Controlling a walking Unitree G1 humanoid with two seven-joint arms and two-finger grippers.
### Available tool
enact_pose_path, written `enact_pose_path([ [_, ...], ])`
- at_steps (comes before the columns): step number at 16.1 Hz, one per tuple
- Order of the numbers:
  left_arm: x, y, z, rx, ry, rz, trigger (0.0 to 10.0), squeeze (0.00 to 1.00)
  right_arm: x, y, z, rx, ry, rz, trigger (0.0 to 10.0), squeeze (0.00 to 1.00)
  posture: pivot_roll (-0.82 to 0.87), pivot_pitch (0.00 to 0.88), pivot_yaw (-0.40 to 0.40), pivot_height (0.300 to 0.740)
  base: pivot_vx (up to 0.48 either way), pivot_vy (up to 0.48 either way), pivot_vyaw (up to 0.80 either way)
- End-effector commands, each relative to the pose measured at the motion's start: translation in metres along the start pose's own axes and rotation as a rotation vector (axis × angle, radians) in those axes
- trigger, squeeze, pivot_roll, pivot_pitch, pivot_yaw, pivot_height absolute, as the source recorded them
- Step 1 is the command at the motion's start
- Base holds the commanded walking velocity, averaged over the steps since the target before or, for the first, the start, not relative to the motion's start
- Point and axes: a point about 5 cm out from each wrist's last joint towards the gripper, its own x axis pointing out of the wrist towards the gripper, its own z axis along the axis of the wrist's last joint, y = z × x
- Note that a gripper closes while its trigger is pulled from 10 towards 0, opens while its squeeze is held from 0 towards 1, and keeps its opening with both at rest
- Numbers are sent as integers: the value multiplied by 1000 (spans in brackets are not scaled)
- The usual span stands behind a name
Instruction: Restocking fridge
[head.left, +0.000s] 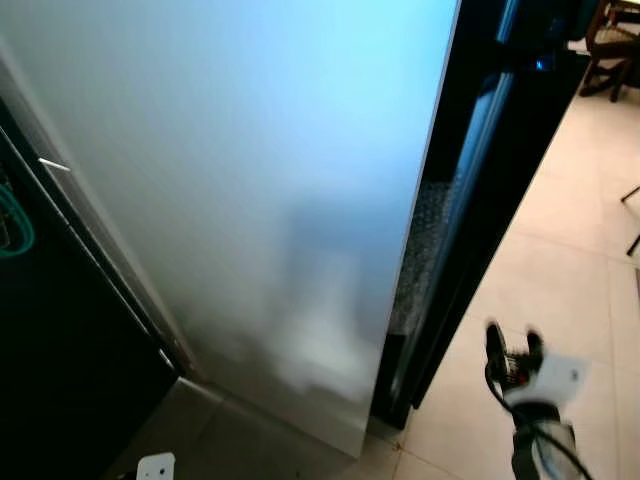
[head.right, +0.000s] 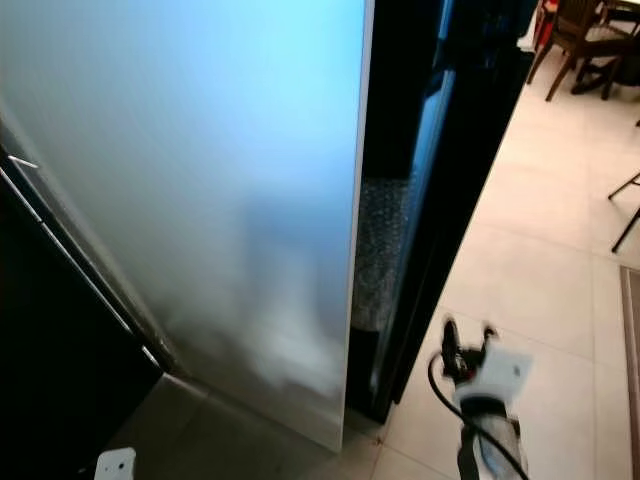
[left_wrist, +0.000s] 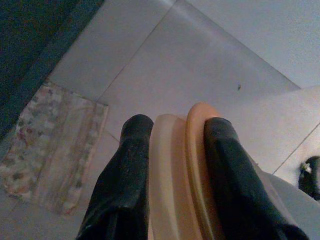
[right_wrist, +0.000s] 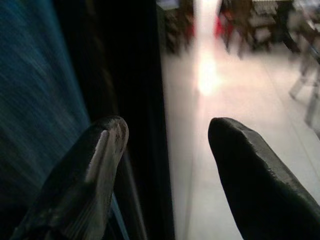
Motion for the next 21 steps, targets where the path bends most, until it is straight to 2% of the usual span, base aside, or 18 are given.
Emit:
enact_pose_path([
  [1,-3,-7,-18,11,69,-30,10000,0,6,12,10,-5,-14,69,10000,0,-145,24,34,740,0,0,0],
  [2,-3,-7,-18,11,70,-32,10000,0,12,19,19,-21,-26,88,10000,0,-144,23,32,740,0,0,0],
  [4,-3,-8,-18,10,69,-34,10000,0,27,21,31,-60,-11,63,10000,0,-142,22,31,740,0,0,0],
  [5,-3,-9,-18,10,68,-35,10000,0,34,25,38,-49,-18,103,10000,0,-139,21,31,740,0,0,0],
  [6,-3,-8,-18,11,67,-35,10000,0,40,30,44,-82,2,148,10000,165,-141,22,31,740,0,0,0],
  [7,-3,-8,-17,10,68,-34,10000,0,47,31,47,-114,23,149,10000,1000,-145,22,31,740,0,0,0],
  [8,-3,-9,-17,9,68,-34,10000,0,54,29,51,-109,15,123,10000,1000,-139,22,30,740,0,0,0],
  [9,-3,-9,-17,7,69,-35,10000,0,63,26,55,-126,32,78,10000,694,-139,23,31,740,0,0,0],
  [10,-3,-9,-17,8,69,-36,10000,0,68,26,57,-120,32,55,10000,0,-139,23,31,740,0,0,0],
  [15,-3,-8,-17,6,70,-35,10000,0,80,32,66,-86,43,79,10000,0,-132,26,35,740,0,0,0],
  [19,-3,-9,-18,5,70,-37,10000,0,85,39,65,-101,90,148,10000,0,-126,21,30,740,0,0,0],
  [21,-4,-9,-19,5,70,-38,10000,0,88,35,71,-99,64,117,10000,0,-117,13,28,740,0,0,0],
])
